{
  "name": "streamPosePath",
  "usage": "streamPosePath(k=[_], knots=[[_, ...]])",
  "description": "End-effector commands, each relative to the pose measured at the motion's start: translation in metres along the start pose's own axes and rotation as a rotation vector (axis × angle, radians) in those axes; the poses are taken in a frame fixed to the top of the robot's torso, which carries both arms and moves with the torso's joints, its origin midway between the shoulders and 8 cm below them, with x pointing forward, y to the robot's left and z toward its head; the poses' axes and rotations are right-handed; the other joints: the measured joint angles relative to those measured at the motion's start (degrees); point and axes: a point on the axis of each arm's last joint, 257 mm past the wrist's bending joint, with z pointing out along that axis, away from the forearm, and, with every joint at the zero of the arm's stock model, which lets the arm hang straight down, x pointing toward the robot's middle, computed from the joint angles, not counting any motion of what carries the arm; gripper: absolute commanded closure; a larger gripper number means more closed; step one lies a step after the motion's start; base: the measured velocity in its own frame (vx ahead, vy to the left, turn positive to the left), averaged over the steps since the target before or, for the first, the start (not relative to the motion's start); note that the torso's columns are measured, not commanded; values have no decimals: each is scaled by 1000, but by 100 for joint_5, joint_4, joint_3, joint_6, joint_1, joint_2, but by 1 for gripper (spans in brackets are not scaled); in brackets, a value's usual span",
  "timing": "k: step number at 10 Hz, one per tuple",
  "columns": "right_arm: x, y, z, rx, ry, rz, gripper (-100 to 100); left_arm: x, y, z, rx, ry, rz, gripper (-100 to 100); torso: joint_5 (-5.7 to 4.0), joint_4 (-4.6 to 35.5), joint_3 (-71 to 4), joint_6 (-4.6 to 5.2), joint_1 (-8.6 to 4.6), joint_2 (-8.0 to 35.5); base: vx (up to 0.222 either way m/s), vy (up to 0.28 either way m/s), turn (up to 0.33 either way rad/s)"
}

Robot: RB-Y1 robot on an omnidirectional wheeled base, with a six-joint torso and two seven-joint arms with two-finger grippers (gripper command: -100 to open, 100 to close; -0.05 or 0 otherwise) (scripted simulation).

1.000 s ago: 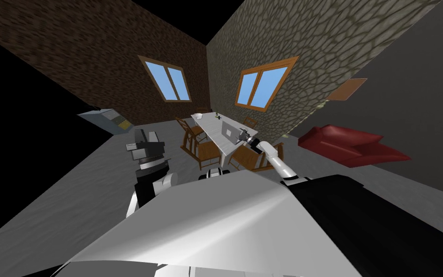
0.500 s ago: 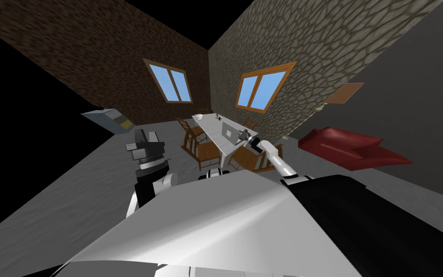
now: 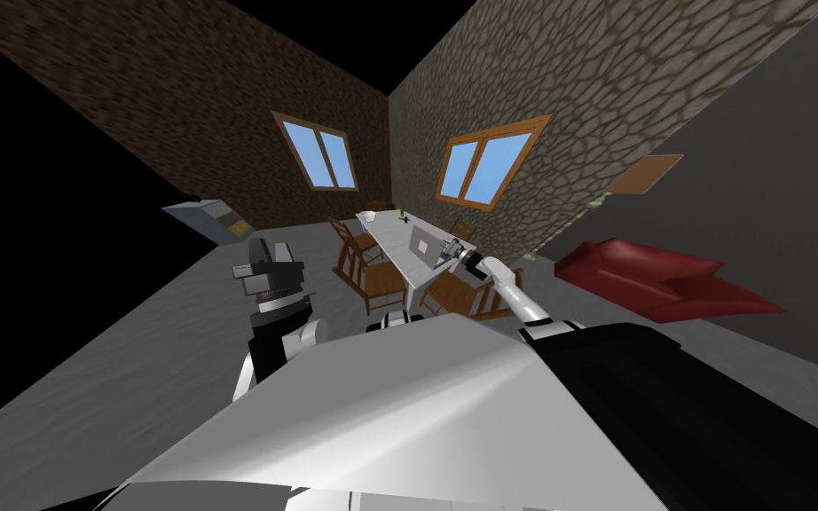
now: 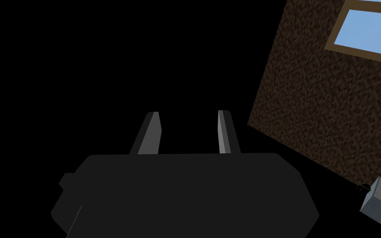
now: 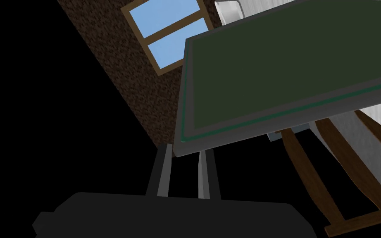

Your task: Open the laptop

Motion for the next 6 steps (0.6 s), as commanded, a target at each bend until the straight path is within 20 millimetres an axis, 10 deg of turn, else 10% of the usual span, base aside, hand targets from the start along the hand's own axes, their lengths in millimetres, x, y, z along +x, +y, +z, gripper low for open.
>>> streamPosePath(k=[1,6], knots=[[17,-2,-3,-5,21,114,100,0,0,0,0,0,0,0,-1,-2,1,0,2,0,15,-73,44],[32,1,-4,15,32,295,100,0,0,0,0,0,0,0,20,16,15,-29,50,24,13,-83,50]])
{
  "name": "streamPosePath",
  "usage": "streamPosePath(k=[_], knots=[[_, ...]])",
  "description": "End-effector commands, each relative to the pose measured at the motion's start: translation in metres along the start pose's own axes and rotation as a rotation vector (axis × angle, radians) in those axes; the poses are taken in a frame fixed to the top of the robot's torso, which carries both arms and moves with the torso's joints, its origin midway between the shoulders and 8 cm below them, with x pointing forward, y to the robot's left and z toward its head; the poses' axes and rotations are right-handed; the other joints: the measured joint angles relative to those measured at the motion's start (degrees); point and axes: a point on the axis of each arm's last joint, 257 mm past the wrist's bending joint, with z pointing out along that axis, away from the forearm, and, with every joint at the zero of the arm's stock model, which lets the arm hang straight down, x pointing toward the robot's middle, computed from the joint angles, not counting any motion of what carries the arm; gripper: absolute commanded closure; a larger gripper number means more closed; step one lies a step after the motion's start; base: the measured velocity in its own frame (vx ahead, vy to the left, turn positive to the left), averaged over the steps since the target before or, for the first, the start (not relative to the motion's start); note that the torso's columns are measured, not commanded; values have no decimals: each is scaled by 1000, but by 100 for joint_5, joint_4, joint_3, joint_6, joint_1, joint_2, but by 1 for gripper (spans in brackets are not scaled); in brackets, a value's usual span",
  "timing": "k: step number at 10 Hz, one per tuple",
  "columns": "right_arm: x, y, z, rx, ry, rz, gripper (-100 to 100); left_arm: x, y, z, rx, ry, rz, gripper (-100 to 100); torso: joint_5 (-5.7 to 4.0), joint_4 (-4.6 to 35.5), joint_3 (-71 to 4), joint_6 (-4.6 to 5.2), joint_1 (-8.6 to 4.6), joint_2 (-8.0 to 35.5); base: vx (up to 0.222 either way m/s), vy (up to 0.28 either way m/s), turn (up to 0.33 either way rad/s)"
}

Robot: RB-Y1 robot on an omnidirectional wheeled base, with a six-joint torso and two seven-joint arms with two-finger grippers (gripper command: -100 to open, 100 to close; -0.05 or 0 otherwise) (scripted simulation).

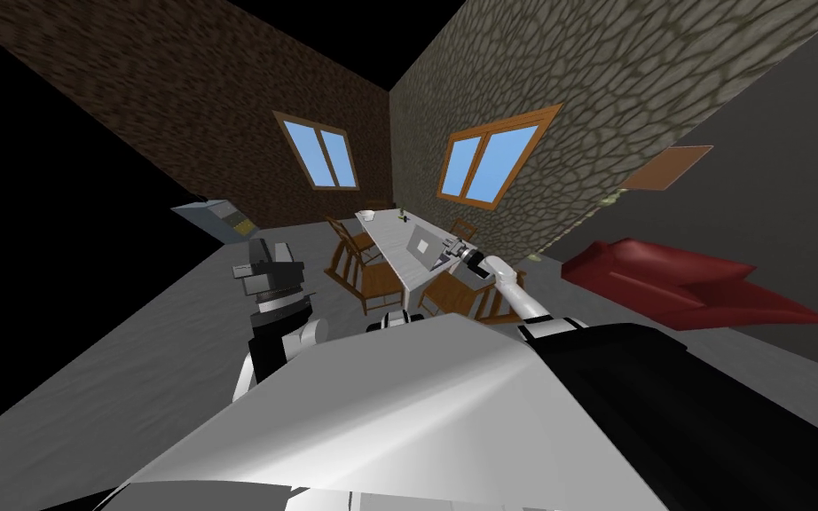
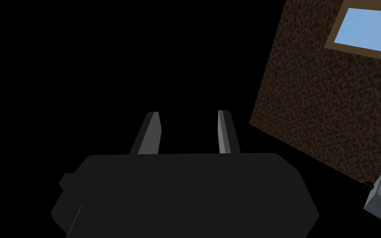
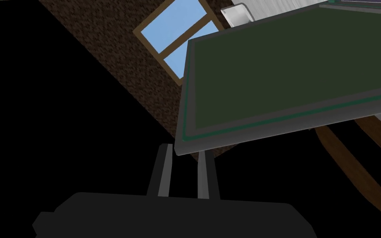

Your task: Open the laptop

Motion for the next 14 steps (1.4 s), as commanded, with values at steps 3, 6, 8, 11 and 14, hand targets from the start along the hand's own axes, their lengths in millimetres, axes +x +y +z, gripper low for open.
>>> streamPosePath(k=[3,6,8,11,14], knots=[[28,19,-2,-4,30,211,100,0,0,0,0,0,0,0,-10,-18,1,3,12,-2,13,-94,63],[43,27,-4,2,47,339,100,0,0,0,0,0,0,0,-14,-21,2,1,8,0,1,-96,64],[37,13,-4,20,39,322,100,0,0,0,0,0,0,0,-7,-14,4,7,20,5,6,-42,7],[59,47,-2,35,48,528,100,0,0,0,0,0,0,0,1,6,5,-11,5,7,-6,-114,89],[66,62,-1,40,51,609,100,0,0,0,0,0,0,0,2,-17,2,-25,69,2,-23,-23,75]])
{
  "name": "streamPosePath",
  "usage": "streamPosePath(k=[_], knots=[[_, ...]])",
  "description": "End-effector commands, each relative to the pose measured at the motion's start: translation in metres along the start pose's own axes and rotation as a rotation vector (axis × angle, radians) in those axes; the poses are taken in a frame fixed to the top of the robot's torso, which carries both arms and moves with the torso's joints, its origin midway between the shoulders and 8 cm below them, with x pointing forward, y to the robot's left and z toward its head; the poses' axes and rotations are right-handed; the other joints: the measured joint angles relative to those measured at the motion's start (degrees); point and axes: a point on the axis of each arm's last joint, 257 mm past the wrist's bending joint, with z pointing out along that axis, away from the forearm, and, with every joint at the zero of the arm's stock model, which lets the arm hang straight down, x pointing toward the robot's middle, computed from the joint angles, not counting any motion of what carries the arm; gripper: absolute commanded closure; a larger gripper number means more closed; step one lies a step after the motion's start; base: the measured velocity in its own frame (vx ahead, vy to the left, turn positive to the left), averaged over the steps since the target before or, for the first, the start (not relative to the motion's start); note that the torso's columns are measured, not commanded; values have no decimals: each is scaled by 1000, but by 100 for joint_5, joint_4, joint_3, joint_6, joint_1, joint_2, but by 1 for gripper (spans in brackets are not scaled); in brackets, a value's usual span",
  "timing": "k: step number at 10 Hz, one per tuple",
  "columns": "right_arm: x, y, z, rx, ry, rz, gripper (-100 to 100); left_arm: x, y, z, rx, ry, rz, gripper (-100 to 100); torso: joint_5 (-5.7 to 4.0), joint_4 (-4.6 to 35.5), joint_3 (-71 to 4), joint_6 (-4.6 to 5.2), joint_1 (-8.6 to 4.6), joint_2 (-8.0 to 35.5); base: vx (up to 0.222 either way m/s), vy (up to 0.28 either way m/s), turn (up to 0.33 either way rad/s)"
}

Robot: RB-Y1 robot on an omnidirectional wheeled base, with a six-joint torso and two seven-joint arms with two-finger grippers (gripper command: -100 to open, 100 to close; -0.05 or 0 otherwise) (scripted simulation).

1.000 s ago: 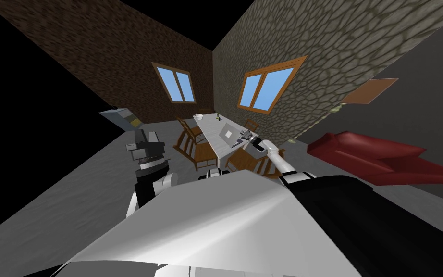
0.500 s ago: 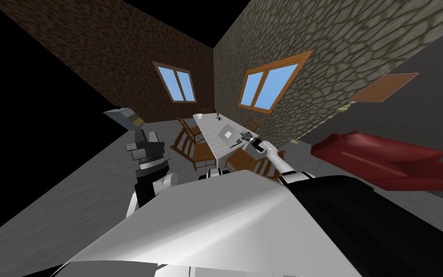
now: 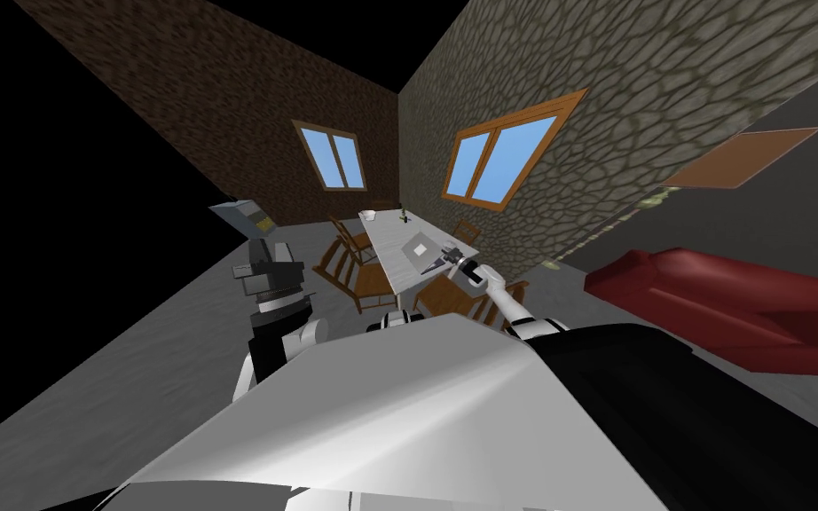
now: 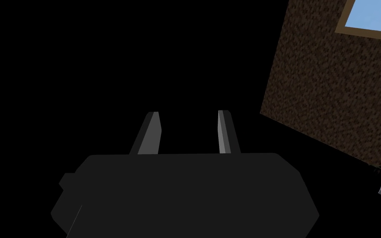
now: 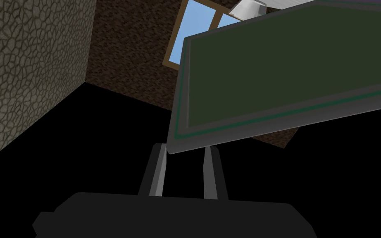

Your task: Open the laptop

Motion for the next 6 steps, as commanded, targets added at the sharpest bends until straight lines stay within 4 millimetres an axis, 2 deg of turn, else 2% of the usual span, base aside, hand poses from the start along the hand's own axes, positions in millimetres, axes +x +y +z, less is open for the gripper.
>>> streamPosePath(k=[1,2,3,6], knots=[[18,19,0,-20,10,74,100,0,0,0,0,0,0,0,-5,-1,-3,-11,-9,-5,-12,-13,40],[24,24,1,-18,12,115,100,0,0,0,0,0,0,0,0,7,-6,-8,-14,-8,-15,-16,50],[11,1,-1,-1,9,86,-100,0,0,0,0,0,0,0,4,14,-5,-3,-26,-5,-21,10,22],[-5,-20,-3,4,10,87,-100,0,0,0,0,0,0,0,20,48,17,36,-46,33,-14,41,1]])
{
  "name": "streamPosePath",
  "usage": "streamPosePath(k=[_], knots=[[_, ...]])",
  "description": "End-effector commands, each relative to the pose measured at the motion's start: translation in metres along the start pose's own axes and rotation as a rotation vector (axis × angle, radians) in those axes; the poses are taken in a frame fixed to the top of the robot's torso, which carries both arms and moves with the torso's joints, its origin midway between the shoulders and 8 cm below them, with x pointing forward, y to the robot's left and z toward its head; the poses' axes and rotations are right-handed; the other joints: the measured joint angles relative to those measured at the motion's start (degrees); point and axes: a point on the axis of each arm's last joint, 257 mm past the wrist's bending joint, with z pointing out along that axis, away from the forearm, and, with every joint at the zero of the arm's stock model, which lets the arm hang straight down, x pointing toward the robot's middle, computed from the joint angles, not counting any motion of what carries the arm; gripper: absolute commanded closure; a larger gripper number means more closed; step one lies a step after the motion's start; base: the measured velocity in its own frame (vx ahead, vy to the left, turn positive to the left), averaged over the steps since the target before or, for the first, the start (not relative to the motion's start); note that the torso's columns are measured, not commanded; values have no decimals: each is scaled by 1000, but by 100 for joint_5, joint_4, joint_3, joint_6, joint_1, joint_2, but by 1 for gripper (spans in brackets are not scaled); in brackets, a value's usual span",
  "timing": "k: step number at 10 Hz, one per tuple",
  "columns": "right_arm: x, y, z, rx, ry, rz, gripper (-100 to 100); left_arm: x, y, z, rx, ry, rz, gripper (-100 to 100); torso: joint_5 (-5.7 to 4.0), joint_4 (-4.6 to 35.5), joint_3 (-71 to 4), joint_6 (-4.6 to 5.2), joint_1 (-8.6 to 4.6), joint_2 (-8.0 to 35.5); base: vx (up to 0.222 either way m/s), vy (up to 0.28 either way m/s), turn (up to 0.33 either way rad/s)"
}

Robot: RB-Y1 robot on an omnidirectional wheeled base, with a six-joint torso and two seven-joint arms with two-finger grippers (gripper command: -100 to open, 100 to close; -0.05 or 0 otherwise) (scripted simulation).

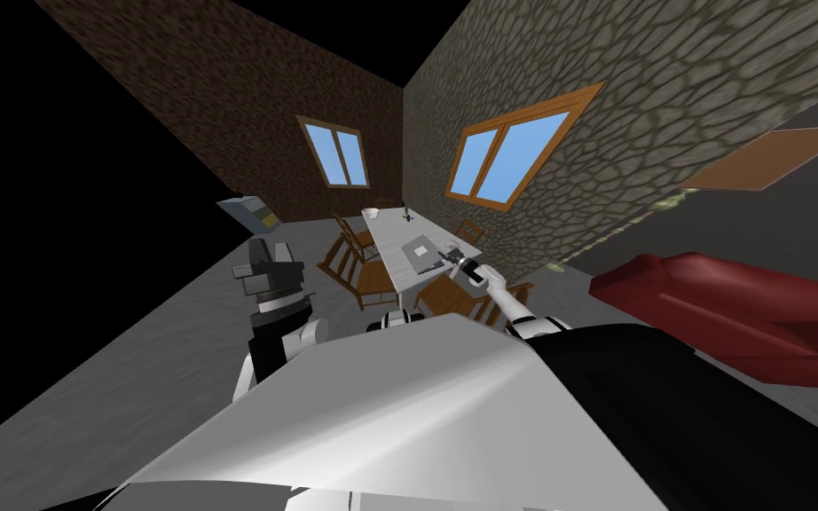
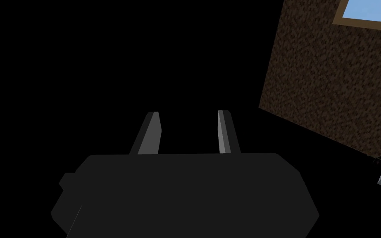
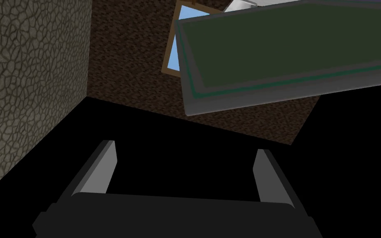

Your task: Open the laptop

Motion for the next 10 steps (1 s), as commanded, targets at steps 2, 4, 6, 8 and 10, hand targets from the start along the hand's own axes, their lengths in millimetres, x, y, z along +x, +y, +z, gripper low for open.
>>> streamPosePath(k=[2,4,6,8,10], knots=[[-21,-22,-3,5,1,2,-100,0,0,0,0,0,0,0,-2,1,1,1,-7,1,-14,38,5],[-26,-25,-3,5,1,-1,-100,0,0,0,0,0,0,0,-2,0,-2,1,-7,-3,-13,27,4],[-27,-26,-3,6,1,2,0,0,0,0,0,0,0,0,-4,-2,-5,1,-13,-8,0,0,0],[-27,-26,-3,6,1,2,0,0,0,0,0,0,0,0,-2,-1,-3,1,-7,-5,0,0,0],[-27,-26,-3,6,1,2,0,0,0,0,0,0,0,0,-1,0,-2,1,-4,-3,0,0,0]])
